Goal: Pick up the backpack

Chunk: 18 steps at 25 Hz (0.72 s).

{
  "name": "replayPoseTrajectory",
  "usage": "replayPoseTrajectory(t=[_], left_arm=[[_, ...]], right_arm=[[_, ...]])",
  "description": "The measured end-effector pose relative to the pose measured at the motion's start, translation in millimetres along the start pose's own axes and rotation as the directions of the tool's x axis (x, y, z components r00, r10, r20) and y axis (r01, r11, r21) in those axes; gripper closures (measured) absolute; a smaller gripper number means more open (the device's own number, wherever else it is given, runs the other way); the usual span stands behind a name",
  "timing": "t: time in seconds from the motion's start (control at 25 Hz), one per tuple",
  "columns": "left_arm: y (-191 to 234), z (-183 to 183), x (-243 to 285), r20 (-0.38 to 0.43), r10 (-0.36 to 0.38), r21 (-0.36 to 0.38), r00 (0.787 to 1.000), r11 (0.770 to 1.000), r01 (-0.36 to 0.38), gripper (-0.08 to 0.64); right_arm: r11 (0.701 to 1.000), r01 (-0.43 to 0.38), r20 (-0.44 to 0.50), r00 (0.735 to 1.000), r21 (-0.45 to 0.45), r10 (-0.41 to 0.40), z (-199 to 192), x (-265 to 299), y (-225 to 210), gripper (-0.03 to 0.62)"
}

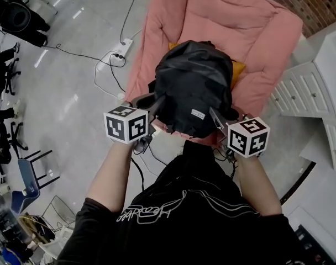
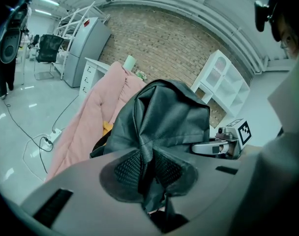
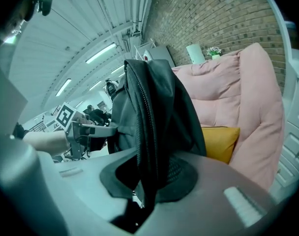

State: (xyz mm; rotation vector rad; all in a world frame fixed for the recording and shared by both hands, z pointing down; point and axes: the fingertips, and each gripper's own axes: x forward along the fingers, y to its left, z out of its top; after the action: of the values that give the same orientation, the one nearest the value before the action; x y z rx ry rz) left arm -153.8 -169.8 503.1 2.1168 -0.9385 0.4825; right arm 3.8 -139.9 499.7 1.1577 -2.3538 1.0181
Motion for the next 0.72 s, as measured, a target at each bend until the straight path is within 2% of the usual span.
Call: replayPoseTrajectory(t=[0.28,0.48,0.72], left_arm=[[-27.9,6.9,-37.0,0.022,-0.003,0.043,1.000,0.999,0.002,0.502],[-38.4,5.2,-43.7,0.037,-0.010,0.065,0.999,0.998,0.008,0.502],[-81.7,8.0,-82.9,0.071,-0.033,0.084,0.997,0.996,0.027,0.503]], right_arm=[[1.000,-0.015,0.041,0.999,-0.019,0.016,10.7,-31.7,28.5,0.540],[1.000,-0.013,0.066,0.998,-0.029,0.015,9.3,-42.4,32.4,0.540],[0.999,0.005,0.110,0.994,-0.040,0.000,17.0,-94.3,64.2,0.540]])
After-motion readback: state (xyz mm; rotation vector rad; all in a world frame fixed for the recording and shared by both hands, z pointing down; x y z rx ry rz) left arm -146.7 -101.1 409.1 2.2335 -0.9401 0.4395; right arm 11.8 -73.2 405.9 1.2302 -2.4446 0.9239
